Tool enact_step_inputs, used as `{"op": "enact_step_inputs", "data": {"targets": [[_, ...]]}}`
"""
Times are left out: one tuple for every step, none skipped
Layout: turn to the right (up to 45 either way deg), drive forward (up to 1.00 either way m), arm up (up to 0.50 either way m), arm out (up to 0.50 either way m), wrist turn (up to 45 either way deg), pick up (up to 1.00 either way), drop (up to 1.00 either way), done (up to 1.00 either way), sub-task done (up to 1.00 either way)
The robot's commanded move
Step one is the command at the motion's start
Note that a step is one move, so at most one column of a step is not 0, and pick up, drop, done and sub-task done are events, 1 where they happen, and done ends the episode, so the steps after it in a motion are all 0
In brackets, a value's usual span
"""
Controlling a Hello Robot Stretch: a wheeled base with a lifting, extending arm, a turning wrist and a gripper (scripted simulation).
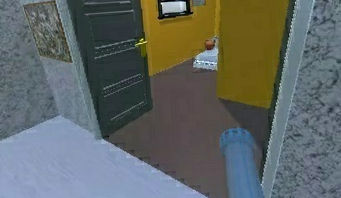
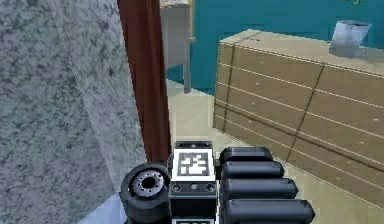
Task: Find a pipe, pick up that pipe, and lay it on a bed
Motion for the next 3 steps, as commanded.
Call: {"op": "enact_step_inputs", "data": {"targets": [[0.0, 1.0, 0.0, 0.0, 0.0, 0.0, 0.0, 0.0, 0.0], [9.0, 0.0, 0.0, 0.0, 0.0, 0.0, 0.0, 0.0, 0.0], [0.0, 0.15, 0.0, 0.0, 0.0, 0.0, 0.0, 0.0, 0.0]]}}
